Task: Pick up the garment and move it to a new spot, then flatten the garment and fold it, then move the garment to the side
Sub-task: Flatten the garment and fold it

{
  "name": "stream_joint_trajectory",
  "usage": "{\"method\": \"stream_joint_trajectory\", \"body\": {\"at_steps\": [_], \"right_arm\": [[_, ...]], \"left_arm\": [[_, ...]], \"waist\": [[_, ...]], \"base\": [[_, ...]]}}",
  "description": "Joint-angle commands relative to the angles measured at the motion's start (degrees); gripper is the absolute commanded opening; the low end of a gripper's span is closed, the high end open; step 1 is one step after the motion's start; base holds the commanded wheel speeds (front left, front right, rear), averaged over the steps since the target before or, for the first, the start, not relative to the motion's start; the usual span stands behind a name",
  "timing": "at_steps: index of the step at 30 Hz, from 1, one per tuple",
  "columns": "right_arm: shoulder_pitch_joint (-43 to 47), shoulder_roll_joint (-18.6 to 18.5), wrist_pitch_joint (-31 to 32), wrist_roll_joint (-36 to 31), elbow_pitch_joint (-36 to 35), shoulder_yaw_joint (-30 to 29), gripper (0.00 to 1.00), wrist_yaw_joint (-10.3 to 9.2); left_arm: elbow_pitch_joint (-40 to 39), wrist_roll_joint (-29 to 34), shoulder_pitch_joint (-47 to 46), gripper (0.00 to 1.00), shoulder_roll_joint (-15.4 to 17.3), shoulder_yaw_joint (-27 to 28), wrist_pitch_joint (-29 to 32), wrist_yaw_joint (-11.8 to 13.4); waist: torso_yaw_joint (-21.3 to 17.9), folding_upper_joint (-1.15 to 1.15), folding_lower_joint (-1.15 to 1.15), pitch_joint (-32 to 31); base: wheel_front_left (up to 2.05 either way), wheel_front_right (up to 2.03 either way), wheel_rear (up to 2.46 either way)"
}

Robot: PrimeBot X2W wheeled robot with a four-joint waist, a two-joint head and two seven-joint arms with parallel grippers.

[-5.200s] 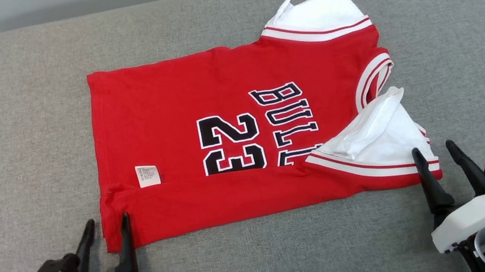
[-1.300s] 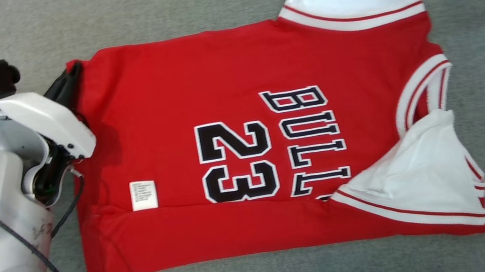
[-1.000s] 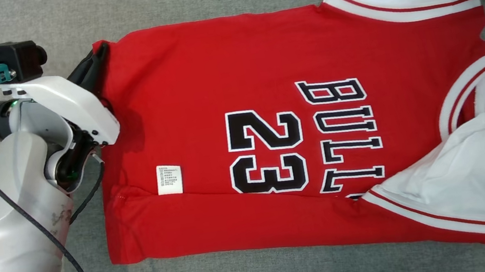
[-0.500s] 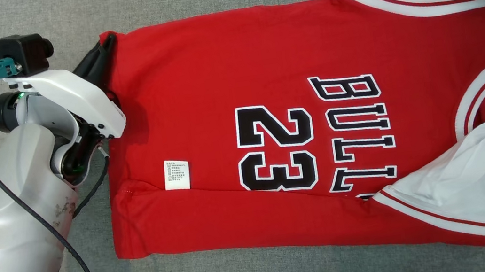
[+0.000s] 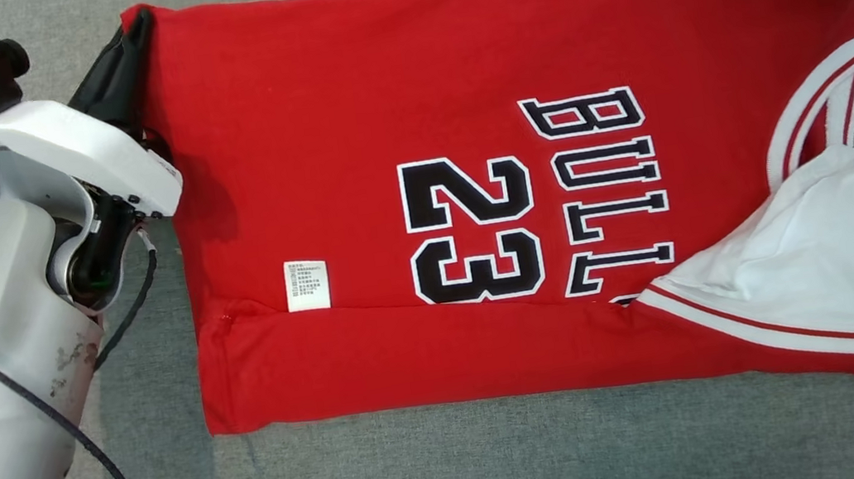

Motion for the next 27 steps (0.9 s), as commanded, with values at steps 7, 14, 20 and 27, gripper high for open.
{"method": "stream_joint_trajectory", "body": {"at_steps": [7,14,20,27], "right_arm": [[9.62,-6.41,-10.63,2.18,-10.89,5.87,0.0,-0.02],[24.44,-11.99,-17.95,6.48,-22.14,5.84,0.0,-0.02],[36.72,-12.12,-22.19,9.18,-29.54,2.77,0.0,-0.01],[49.39,-9.71,-24.48,9.16,-34.79,-2.24,0.0,-0.01]], "left_arm": [[-7.08,-4.73,7.23,0.0,3.15,1.2,-3.77,-0.07],[-20.3,-6.23,18.8,0.0,9.0,4.1,-6.55,3.2],[-30.76,-7.49,27.48,0.0,13.37,5.11,-6.3,7.79],[-38.26,-10.04,35.55,0.0,16.59,6.5,-5.82,12.34]], "waist": [[-1.56,0.0,0.0,-1.14],[-2.73,0.0,0.0,-2.32],[-3.79,0.0,0.0,-3.19],[-5.41,0.0,0.0,-4.23]], "base": [[0.0,0.0,0.0],[0.0,0.0,0.0],[0.0,0.0,0.0],[0.0,0.0,0.0]]}}
